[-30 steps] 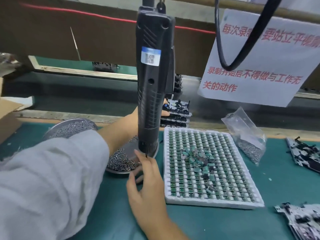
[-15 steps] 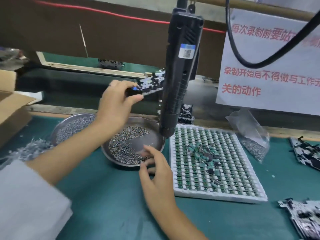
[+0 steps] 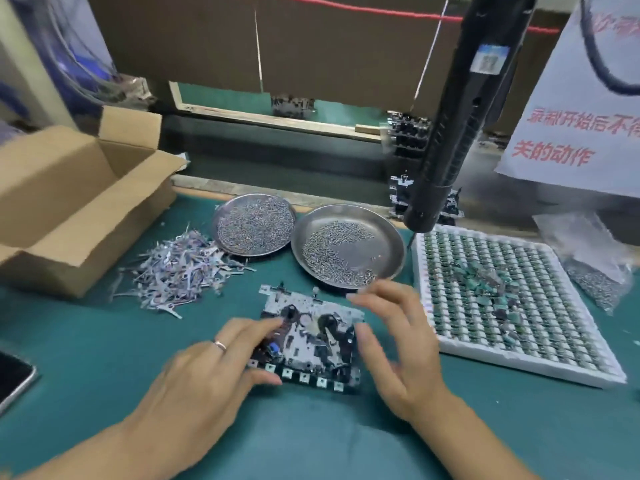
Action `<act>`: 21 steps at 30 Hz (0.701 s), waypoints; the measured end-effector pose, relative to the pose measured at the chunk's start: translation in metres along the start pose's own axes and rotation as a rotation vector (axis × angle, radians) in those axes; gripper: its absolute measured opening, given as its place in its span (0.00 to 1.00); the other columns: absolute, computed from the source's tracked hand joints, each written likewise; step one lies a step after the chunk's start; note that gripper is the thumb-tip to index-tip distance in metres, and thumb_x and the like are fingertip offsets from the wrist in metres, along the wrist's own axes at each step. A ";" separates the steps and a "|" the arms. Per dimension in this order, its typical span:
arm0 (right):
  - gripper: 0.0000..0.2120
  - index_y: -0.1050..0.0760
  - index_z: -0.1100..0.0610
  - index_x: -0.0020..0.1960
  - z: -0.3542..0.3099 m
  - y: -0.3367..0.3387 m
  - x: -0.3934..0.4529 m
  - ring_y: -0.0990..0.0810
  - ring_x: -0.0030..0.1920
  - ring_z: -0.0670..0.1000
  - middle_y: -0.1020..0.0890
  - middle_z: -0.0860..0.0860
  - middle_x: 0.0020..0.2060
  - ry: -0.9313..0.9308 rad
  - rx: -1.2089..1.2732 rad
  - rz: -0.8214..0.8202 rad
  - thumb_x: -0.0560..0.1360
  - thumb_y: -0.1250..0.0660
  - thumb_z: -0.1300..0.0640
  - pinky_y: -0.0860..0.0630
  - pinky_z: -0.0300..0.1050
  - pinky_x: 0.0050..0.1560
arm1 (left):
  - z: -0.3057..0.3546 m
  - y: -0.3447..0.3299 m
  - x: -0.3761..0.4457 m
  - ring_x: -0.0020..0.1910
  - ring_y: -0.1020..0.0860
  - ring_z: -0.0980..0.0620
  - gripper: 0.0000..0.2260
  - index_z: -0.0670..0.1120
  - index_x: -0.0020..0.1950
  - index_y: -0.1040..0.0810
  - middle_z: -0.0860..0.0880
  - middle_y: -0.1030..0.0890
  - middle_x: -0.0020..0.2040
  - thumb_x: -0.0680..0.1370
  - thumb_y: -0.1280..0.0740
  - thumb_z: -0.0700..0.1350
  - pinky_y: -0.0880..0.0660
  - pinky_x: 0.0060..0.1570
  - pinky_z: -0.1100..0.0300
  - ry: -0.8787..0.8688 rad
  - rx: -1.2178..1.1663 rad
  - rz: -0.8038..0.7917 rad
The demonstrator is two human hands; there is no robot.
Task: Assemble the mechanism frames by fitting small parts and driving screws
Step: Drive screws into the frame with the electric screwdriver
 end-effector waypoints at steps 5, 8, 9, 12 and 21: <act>0.21 0.24 0.57 0.62 -0.008 -0.020 -0.007 0.24 0.54 0.54 0.23 0.54 0.55 0.218 -0.275 -0.517 0.75 0.33 0.44 0.28 0.50 0.57 | -0.013 -0.011 0.005 0.37 0.18 0.55 0.26 0.51 0.65 0.29 0.55 0.18 0.50 0.75 0.44 0.65 0.25 0.37 0.62 -0.019 -0.010 -0.086; 0.17 0.24 0.58 0.61 -0.006 -0.023 -0.008 0.24 0.54 0.55 0.21 0.53 0.54 0.186 -0.314 -0.558 0.75 0.32 0.52 0.28 0.52 0.56 | -0.034 -0.005 0.012 0.43 0.19 0.54 0.21 0.49 0.59 0.21 0.54 0.17 0.49 0.77 0.41 0.61 0.26 0.42 0.62 0.020 0.031 0.013; 0.17 0.24 0.58 0.61 -0.005 -0.023 -0.008 0.24 0.54 0.55 0.21 0.52 0.54 0.163 -0.309 -0.559 0.75 0.32 0.53 0.28 0.52 0.56 | -0.043 -0.003 0.015 0.43 0.20 0.52 0.19 0.47 0.54 0.18 0.52 0.17 0.47 0.77 0.41 0.58 0.26 0.42 0.60 0.046 0.099 0.046; 0.17 0.24 0.58 0.62 -0.003 -0.022 -0.009 0.24 0.55 0.54 0.22 0.52 0.55 0.117 -0.303 -0.538 0.75 0.34 0.54 0.29 0.52 0.58 | -0.068 -0.002 0.024 0.42 0.20 0.43 0.20 0.44 0.49 0.17 0.47 0.18 0.43 0.76 0.44 0.54 0.26 0.40 0.51 0.137 0.325 -0.014; 0.17 0.24 0.57 0.62 -0.002 -0.020 -0.008 0.25 0.56 0.50 0.22 0.50 0.55 0.056 -0.213 -0.520 0.76 0.34 0.53 0.31 0.51 0.59 | -0.078 0.011 0.030 0.43 0.21 0.44 0.08 0.50 0.43 0.17 0.52 0.18 0.41 0.76 0.36 0.49 0.41 0.46 0.53 0.318 0.141 0.084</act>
Point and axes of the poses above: each hand's wrist, its own x-axis towards the middle knuckle, its own y-axis out of the back of the hand, z = x × y, the point moved 2 cm from there along x, towards the middle knuckle
